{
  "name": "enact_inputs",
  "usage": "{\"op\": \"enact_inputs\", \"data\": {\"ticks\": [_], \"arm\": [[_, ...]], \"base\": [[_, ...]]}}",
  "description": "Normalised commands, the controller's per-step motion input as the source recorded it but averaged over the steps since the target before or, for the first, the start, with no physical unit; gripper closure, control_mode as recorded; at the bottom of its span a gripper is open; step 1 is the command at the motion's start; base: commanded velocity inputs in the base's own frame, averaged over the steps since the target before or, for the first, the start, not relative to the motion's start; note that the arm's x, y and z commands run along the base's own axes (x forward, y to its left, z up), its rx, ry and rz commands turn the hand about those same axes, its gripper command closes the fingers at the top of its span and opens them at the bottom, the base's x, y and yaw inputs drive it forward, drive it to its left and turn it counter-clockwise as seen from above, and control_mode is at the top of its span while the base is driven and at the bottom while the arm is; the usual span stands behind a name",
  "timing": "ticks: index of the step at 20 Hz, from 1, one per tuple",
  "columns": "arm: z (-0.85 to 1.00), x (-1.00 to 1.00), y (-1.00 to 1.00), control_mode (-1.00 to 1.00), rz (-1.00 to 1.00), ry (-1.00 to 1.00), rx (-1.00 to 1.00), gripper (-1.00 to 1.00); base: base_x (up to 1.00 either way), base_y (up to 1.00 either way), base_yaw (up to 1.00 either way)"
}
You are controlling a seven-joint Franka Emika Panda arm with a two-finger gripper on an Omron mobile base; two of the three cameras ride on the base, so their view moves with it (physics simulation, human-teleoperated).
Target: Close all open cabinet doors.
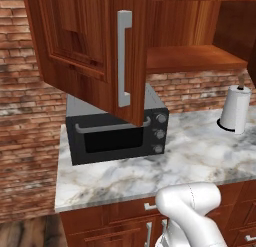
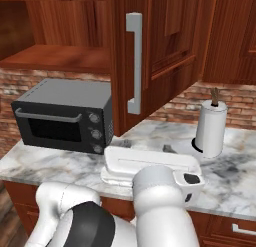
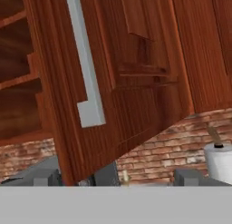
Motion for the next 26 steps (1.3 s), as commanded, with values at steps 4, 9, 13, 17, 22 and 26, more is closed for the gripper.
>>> {"op": "enact_inputs", "data": {"ticks": [4,9,13,17,22,26], "arm": [[-0.06,0.48,-0.42,-1.00,0.18,-0.06,0.10,-1.00],[-0.02,0.65,-0.09,-1.00,0.17,-0.04,0.07,-1.00],[0.00,0.74,0.11,-1.00,0.08,0.00,0.03,-1.00],[0.00,0.74,0.22,-1.00,0.04,0.00,0.02,-1.00],[0.00,0.68,0.23,-1.00,0.06,0.00,0.00,-1.00],[0.00,0.54,0.40,-1.00,0.09,0.00,0.00,-1.00]], "base": [[0.00,0.00,0.00],[0.00,0.00,0.00],[0.00,0.00,0.00],[0.00,0.00,0.00],[0.00,0.00,0.00],[0.00,0.00,0.00]]}}
